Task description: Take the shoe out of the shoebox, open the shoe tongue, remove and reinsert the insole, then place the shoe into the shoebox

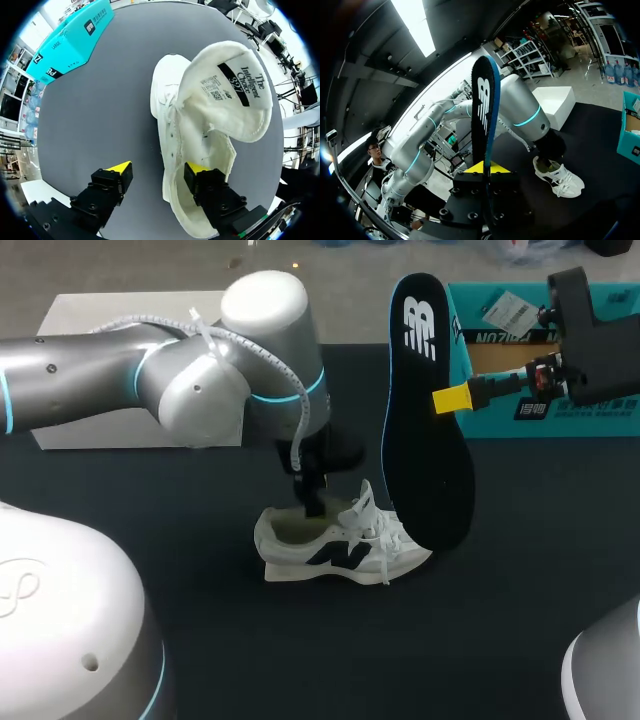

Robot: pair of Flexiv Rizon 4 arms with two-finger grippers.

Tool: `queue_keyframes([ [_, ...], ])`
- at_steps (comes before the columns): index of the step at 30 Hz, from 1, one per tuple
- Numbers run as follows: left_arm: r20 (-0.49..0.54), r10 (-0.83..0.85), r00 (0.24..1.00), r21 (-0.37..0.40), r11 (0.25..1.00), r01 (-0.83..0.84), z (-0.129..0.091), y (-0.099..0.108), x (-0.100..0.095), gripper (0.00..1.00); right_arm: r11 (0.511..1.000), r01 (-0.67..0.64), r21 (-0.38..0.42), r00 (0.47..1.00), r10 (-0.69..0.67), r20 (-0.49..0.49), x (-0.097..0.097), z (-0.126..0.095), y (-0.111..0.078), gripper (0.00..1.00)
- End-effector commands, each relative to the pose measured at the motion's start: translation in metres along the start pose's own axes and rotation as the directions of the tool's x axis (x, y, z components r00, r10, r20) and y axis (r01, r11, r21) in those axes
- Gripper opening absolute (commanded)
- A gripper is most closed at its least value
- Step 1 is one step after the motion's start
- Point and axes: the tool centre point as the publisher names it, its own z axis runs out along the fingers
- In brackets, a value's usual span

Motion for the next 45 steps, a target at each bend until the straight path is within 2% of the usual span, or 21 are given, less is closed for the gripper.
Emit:
queue_keyframes([
  [1, -0.014, 0.009, 1.0, -0.005, 1.0, -0.009, 0.014, -0.01, -0.006, 0.84, 1.0, -0.001, 0.004, 1.0, 0.001, -0.002, -0.002, 0.004, 0.003, 0.0],
  [5, -0.016, 0.026, 1.0, 0.005, 1.0, -0.026, 0.021, -0.017, -0.01, 0.84, 1.0, -0.001, 0.004, 1.0, 0.001, -0.002, -0.002, 0.004, 0.003, 0.0],
  [9, -0.02, 0.043, 0.999, 0.011, 0.999, -0.043, 0.026, -0.022, -0.011, 0.72, 1.0, -0.001, 0.004, 1.0, 0.001, -0.002, -0.002, 0.004, 0.003, 0.0],
  [10, -0.026, 0.047, 0.999, 0.014, 0.999, -0.046, 0.028, -0.023, -0.011, 0.62, 1.0, -0.001, 0.004, 1.0, 0.001, -0.002, -0.002, 0.004, 0.003, 0.0],
  [11, -0.031, 0.049, 0.998, 0.016, 0.999, -0.049, 0.03, -0.023, -0.01, 0.6, 1.0, -0.001, 0.004, 1.0, 0.001, -0.002, -0.002, 0.004, 0.003, 0.0],
  [14, -0.048, 0.049, 0.998, 0.014, 0.999, -0.049, 0.037, -0.024, -0.008, 0.38, 1.0, -0.001, 0.004, 1.0, 0.001, -0.002, -0.002, 0.004, 0.003, 0.0],
  [15, -0.051, 0.049, 0.998, 0.015, 0.999, -0.048, 0.038, -0.024, -0.007, 0.27, 1.0, -0.001, 0.004, 1.0, 0.001, -0.002, -0.002, 0.004, 0.003, 0.0],
  [16, -0.053, 0.048, 0.997, 0.015, 0.999, -0.047, 0.039, -0.023, -0.006, 0.1, 1.0, -0.001, 0.004, 1.0, 0.001, -0.002, -0.002, 0.004, 0.003, 0.0],
  [17, -0.052, 0.049, 0.997, 0.02, 0.999, -0.048, 0.039, -0.022, -0.004, 0.0, 1.0, -0.001, 0.004, 1.0, 0.001, -0.002, -0.002, 0.004, 0.003, 0.0],
  [21, -0.001, -0.014, 1.0, 0.0, 1.0, 0.014, 0.034, -0.012, 0.009, 0.0, 1.0, -0.001, 0.004, 1.0, 0.001, -0.002, -0.002, 0.004, 0.003, 0.0],
  [33, -0.001, -0.014, 1.0, 0.0, 1.0, 0.014, 0.034, -0.012, 0.009, 0.0, 1.0, -0.001, 0.004, 1.0, 0.001, -0.002, -0.002, 0.004, 0.003, 0.0],
  [36, -0.071, 0.171, 0.983, 0.054, 0.984, -0.167, 0.022, 0.002, 0.005, 0.0, 1.0, -0.001, 0.004, 1.0, 0.001, -0.002, -0.002, 0.004, 0.003, 0.0],
  [37, -0.119, 0.259, 0.959, 0.048, 0.966, -0.255, 0.019, 0.004, 0.001, 0.0, 1.0, -0.001, 0.004, 1.0, 0.001, -0.002, -0.002, 0.004, 0.003, 0.0],
  [38, -0.11, 0.286, 0.952, 0.066, 0.958, -0.281, 0.015, 0.008, 0.001, 0.0, 1.0, -0.001, 0.004, 1.0, 0.001, -0.002, -0.002, 0.004, 0.003, 0.0],
  [39, -0.177, 0.347, 0.921, 0.068, 0.938, -0.34, 0.013, 0.011, -0.002, 0.0, 1.0, -0.001, 0.004, 1.0, 0.001, -0.002, -0.002, 0.004, 0.003, 0.0],
  [41, -0.171, 0.426, 0.888, 0.119, 0.904, -0.411, 0.008, 0.015, -0.002, 0.0, 1.0, -0.001, 0.004, 1.0, 0.001, -0.002, -0.002, 0.004, 0.003, 0.0],
  [42, -0.238, 0.498, 0.834, 0.132, 0.867, -0.48, 0.006, 0.016, -0.003, 0.0, 1.0, -0.001, 0.004, 1.0, 0.001, -0.002, -0.002, 0.004, 0.003, 0.0],
  [44, -0.281, 0.596, 0.752, 0.181, 0.803, -0.568, 0.001, 0.019, -0.005, 0.0, 1.0, -0.001, 0.004, 1.0, 0.001, -0.002, -0.002, 0.004, 0.003, 0.0],
  [45, -0.317, 0.677, 0.664, 0.216, 0.734, -0.644, -0.001, 0.018, -0.006, 0.0, 1.0, -0.001, 0.004, 1.0, 0.001, -0.002, -0.002, 0.004, 0.003, 0.0],
])
